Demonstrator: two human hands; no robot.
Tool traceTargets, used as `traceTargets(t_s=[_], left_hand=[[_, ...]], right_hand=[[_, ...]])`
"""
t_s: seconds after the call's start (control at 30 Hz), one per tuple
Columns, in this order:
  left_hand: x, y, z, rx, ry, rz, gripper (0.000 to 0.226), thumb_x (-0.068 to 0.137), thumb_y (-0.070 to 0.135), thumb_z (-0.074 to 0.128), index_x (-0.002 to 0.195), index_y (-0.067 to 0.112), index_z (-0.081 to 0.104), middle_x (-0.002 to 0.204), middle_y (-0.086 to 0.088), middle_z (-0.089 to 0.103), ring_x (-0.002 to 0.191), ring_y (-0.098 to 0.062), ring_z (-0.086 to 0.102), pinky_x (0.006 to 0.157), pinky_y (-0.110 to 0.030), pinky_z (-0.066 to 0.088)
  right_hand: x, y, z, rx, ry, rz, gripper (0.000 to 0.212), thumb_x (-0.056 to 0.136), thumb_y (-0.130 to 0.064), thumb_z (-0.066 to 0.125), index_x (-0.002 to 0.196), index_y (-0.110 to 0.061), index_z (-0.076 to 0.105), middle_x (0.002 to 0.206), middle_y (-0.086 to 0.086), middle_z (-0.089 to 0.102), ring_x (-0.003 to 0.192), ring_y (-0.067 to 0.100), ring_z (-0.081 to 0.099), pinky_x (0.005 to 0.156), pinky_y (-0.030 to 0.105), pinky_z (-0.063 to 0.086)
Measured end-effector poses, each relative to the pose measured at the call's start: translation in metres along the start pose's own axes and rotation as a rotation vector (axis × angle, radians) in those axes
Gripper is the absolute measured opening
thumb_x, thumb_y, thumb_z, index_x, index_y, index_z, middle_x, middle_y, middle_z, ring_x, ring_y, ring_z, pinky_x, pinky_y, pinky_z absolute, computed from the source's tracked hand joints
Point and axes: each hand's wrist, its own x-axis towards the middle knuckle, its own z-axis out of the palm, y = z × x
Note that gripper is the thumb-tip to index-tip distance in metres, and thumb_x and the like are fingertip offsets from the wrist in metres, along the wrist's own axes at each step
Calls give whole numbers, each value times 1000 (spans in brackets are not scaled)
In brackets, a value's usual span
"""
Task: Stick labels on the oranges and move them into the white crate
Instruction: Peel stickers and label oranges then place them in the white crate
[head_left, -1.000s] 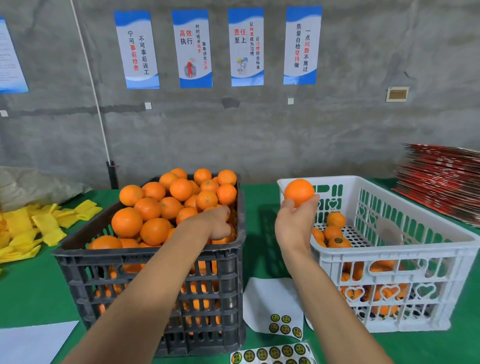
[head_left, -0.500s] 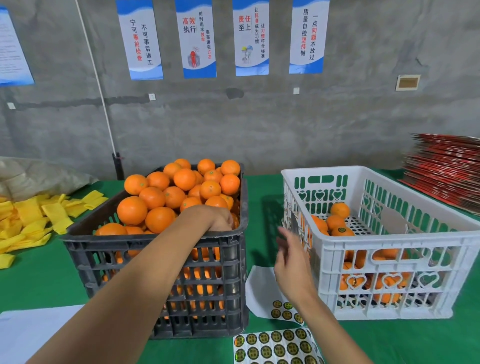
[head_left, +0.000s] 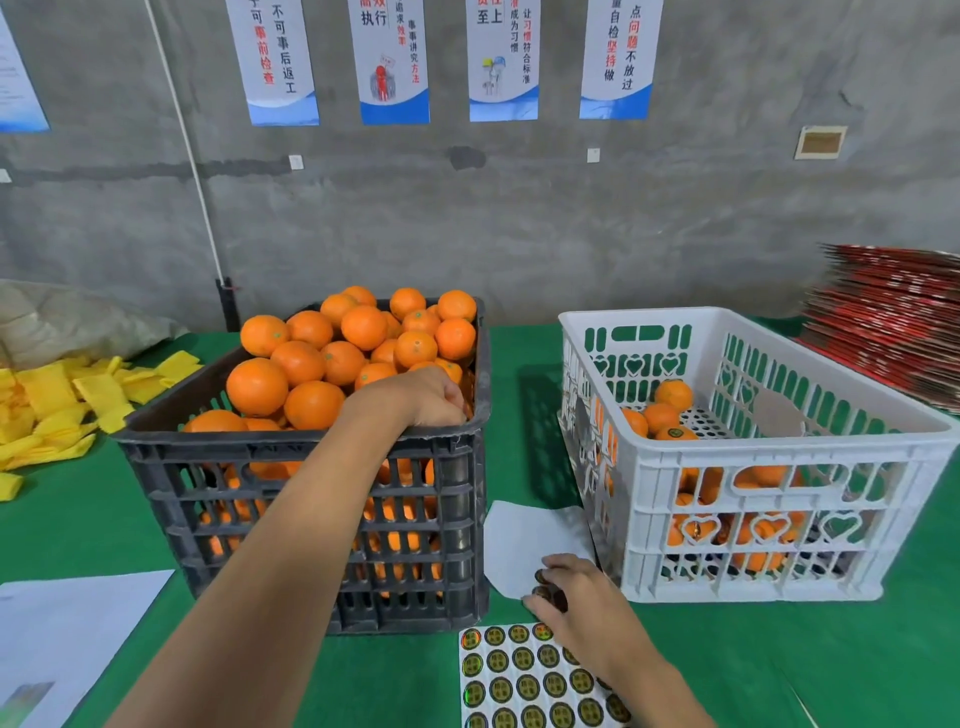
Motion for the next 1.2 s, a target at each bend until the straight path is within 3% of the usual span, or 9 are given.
traceTargets(t_s=[0.13, 0.33, 0.57, 0.73, 0.9, 1.03, 1.2], left_hand=[[-2, 0, -1, -21, 5, 14, 18, 91, 10, 59, 102, 22, 65, 105, -3, 59, 92, -20, 53, 75, -25, 44], [-5, 1, -1, -40, 17, 12, 26, 91, 11, 60, 115, 18, 69, 111, -1, 58, 99, -20, 53, 84, -26, 44], [-6, 0, -1, -32, 22, 19, 31, 92, 11, 60, 121, 15, 69, 113, -2, 59, 101, -21, 54, 84, -27, 44], [-4, 0, -1, -19, 29, 20, 27, 92, 13, 60, 117, 17, 70, 106, 0, 59, 95, -19, 54, 77, -24, 42], [-6, 2, -1, -32, 41, 32, 24, 93, 12, 60, 114, 13, 71, 85, 8, 56, 87, -19, 53, 61, -21, 41], [-7, 2, -2, -13, 36, 41, 19, 93, 12, 61, 109, 14, 71, 82, 9, 54, 78, -15, 53, 59, -21, 41], [-8, 3, -2, -5, 65, 44, 19, 91, 14, 63, 108, 20, 71, 84, 14, 55, 72, -5, 50, 56, -20, 38]], right_hand=[[2, 1, 3, -32, 41, -38, 38, 101, -49, 53, 126, -26, 70, 146, -13, 52, 131, 2, 48, 109, 21, 38], [-1, -2, 3, -37, 87, -55, 37, 104, -45, 48, 126, -28, 72, 142, -16, 57, 129, 2, 52, 109, 21, 41], [0, -1, 3, 31, 89, -32, 29, 100, -39, 56, 116, -25, 76, 134, -14, 64, 122, 6, 56, 112, 25, 41], [6, -2, 0, 106, 85, -10, 36, 99, -48, 58, 119, -23, 73, 131, -14, 62, 125, 7, 49, 107, 21, 36], [11, 2, -1, 13, -2, -6, 50, 99, -51, 57, 134, -17, 66, 148, -12, 46, 139, 10, 35, 119, 28, 29], [11, 2, 2, 86, 1, 28, 48, 97, -45, 64, 132, -13, 68, 143, -10, 54, 134, 10, 40, 117, 27, 32], [11, -1, 3, 244, 61, 153, 30, 92, -31, 75, 115, -12, 77, 129, -11, 63, 121, 7, 53, 112, 23, 37]])
